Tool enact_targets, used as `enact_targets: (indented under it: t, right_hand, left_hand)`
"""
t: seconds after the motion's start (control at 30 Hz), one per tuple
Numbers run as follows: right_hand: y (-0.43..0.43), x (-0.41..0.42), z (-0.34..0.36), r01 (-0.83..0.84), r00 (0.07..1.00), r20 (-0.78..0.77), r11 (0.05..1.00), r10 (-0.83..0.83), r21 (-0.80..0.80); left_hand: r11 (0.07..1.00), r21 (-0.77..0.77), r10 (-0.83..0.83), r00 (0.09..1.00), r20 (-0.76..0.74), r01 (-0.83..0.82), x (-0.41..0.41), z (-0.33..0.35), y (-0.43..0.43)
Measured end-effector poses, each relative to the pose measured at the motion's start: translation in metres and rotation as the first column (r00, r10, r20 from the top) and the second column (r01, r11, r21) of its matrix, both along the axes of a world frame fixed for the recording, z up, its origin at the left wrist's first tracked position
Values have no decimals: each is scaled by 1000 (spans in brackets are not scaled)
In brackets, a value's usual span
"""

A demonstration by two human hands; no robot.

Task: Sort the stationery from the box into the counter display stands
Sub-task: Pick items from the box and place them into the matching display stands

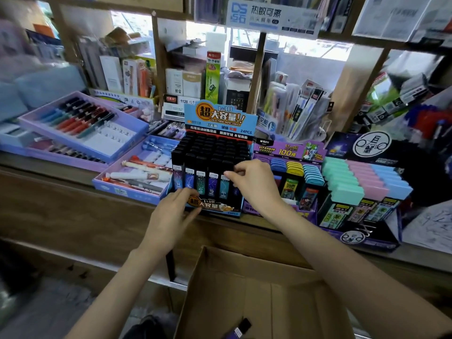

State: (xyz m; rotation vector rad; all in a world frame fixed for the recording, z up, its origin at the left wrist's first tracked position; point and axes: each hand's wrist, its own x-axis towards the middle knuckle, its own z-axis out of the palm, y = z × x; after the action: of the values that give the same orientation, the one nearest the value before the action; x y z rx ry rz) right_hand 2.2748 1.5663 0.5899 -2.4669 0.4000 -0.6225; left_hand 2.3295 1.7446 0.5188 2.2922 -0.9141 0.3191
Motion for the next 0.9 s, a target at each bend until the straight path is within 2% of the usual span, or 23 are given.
enact_targets:
  t: [0.07, 0.13, 0.23, 0.33, 0.4, 0.5, 0.57, 0.67, 0.73, 0.83, 0.9]
  right_hand:
    - [2, -4, 4, 2, 994, -104, 979, -23, -202]
    - [-1, -16, 7, -6, 993, -115, 963, -26, -271]
    - [-8, -44, 4, -87, 996, -54, 975, 77, -207]
    - [-17, -81, -11, -179, 982, -74, 978, 172, -106]
    - [-27, -106, -28, -236, 962, -150, 971, 228, -40]
    - [-46, -143, -67, -254, 908, -329, 965, 259, 60]
    - [-56, -168, -102, -204, 873, -434, 975, 223, 90]
    - [-64, -207, -157, -104, 793, -579, 978, 192, 181]
    - [-65, -231, -191, -48, 709, -685, 981, 166, 188]
    - [-58, -263, -236, 102, 606, -795, 989, 23, 106]
    - [-47, -279, -260, 190, 541, -839, 980, -58, 55]
  left_hand:
    - [998, 50, -24, 1000, -13, 25, 0, 5, 1]
    - [997, 61, -46, 999, 7, 46, -4, 9, 4]
    - [992, 61, -115, 991, 74, 111, -22, 10, 11]
    - [978, 80, -200, 975, 92, 193, -49, -6, 14]
    - [960, 122, -257, 966, 19, 252, -71, -29, 12]
    - [882, 269, -334, 917, -219, 386, -104, -82, 1]
    - [838, 339, -283, 871, -401, 428, -121, -118, -7]
    - [787, 324, -248, 751, -613, 525, -138, -156, -14]
    - [711, 350, -259, 690, -676, 610, -145, -177, -15]
    - [563, 498, -257, 713, -653, 659, -159, -207, -15]
    - [520, 520, -250, 703, -665, 678, -168, -221, -18]
